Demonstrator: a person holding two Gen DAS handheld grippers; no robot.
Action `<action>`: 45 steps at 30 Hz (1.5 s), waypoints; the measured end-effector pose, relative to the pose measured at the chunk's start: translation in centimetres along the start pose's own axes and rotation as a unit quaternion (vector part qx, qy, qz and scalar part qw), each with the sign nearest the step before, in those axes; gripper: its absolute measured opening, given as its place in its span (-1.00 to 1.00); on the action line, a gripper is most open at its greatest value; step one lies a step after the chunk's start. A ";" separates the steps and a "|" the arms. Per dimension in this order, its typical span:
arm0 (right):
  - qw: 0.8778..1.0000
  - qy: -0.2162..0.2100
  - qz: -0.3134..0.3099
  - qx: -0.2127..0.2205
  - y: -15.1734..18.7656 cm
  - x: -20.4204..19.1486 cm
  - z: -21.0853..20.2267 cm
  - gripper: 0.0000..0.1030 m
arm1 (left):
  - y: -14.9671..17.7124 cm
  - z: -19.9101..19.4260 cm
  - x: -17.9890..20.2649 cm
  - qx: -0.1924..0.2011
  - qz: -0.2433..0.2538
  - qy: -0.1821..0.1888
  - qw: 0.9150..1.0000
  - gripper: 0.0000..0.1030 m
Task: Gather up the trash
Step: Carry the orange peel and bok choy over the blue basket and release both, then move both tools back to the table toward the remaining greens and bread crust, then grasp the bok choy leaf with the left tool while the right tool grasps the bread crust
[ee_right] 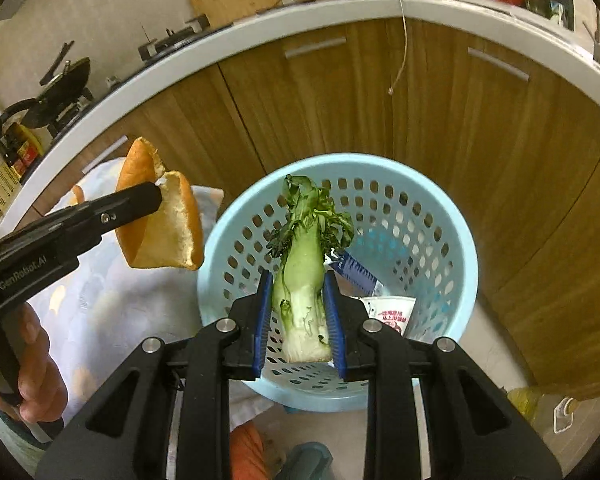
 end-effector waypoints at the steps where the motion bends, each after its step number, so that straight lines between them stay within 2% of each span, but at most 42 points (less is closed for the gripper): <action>1: 1.000 0.002 0.005 -0.003 -0.1 0.2 0.3 -0.54 | 0.0 0.2 0.1 -0.002 0.000 0.002 1.000 -0.58; 2: 1.000 0.001 0.009 -0.007 -0.1 0.2 0.5 -0.50 | -0.1 0.4 0.1 -0.002 0.001 -0.001 1.000 -0.54; 4: 1.000 -0.001 0.008 -0.013 -0.1 0.1 0.9 -0.39 | -0.2 0.4 0.2 0.001 0.006 -0.009 1.000 0.03; 6: 1.000 0.007 0.003 -0.007 -0.1 0.3 1.0 -0.06 | -0.1 0.0 0.2 0.007 0.011 -0.013 1.000 0.09; 11: 1.000 -0.004 0.008 -0.001 -0.3 -0.1 0.6 -0.05 | 0.3 -0.8 -0.7 0.009 0.003 -0.017 1.000 0.09; 17: 1.000 -0.021 -0.015 0.013 -0.4 -2.6 -0.7 -0.05 | 1.3 -3.1 -2.9 0.022 -0.023 -0.033 0.999 0.09; 26: 0.992 -0.063 -0.094 0.047 0.6 -12.2 -2.3 -0.05 | 4.2 -10.7 -8.5 0.060 -0.073 -0.088 0.992 0.09; 32: 0.985 -0.103 -0.134 0.042 2.0 -20.5 -1.1 -0.05 | 7.8 -16.3 -16.0 0.073 -0.129 -0.162 0.976 0.09; 35: 0.981 -0.126 -0.141 0.038 2.4 -23.5 0.0 -0.05 | 10.3 -17.6 -20.1 0.048 -0.153 -0.201 0.966 0.09; 37: 0.978 -0.149 -0.140 0.028 2.9 -25.4 1.1 -0.05 | 12.3 -16.9 -22.6 0.007 -0.165 -0.206 0.965 0.09; 40: 0.979 -0.150 -0.142 0.001 3.6 -27.7 3.3 -0.03 | 14.4 -15.7 -25.1 -0.034 -0.173 -0.221 0.959 0.06; 43: 0.976 -0.148 -0.157 -0.009 4.0 -29.7 4.4 -0.03 | 15.6 -14.4 -26.6 -0.044 -0.183 -0.197 0.962 0.06; 45: 0.975 -0.139 -0.171 -0.011 4.2 -30.8 5.0 -0.01 | 15.8 -13.4 -27.7 -0.052 -0.190 -0.195 0.961 0.04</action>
Point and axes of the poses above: each gripper's, at about its wrist camera, not at the fingertips, and z roughly the way its jaws point, x to its right, y to its underside, the point moved 8 cm from there along z, roughly the way its jaws point, and after that the axes turned 14 degrees about z, right-handed, at the moved point
